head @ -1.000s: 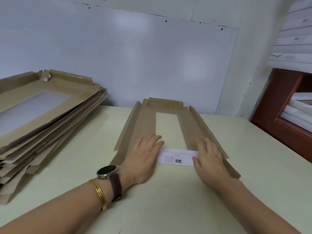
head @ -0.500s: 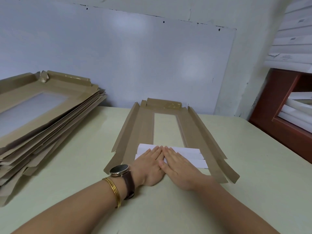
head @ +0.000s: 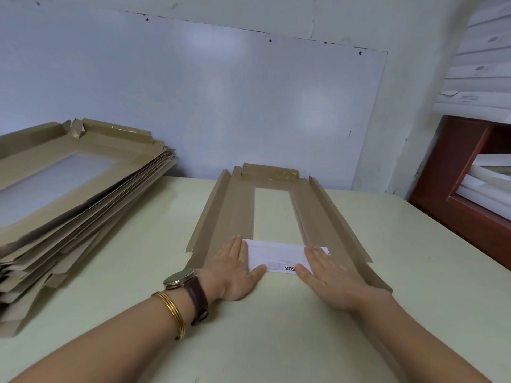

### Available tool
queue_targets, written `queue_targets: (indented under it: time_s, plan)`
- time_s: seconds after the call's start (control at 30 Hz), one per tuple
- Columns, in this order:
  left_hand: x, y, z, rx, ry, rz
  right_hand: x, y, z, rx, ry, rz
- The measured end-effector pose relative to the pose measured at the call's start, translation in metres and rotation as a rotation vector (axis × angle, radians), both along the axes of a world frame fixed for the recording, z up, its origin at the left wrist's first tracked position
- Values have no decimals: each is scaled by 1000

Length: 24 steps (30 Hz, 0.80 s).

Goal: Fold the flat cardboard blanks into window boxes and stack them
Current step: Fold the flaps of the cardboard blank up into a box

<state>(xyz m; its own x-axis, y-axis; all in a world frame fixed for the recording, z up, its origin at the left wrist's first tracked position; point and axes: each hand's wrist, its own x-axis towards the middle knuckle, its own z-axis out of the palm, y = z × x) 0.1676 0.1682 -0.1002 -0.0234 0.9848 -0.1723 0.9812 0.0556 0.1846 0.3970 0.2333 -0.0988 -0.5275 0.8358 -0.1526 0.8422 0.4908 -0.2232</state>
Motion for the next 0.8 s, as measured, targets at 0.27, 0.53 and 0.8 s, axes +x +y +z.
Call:
queue_targets:
  time_s: [0.27, 0.53, 0.8]
  plan:
    - [-18, -2, 0, 1, -38, 92, 24, 6, -2, -13, -28, -95]
    - [-18, 3, 13, 202, -231, 180, 11, -2, 16, -60, 214, -170]
    - [-13, 6, 20, 302, -723, 331, 10, 3, 26, -8, 494, -305]
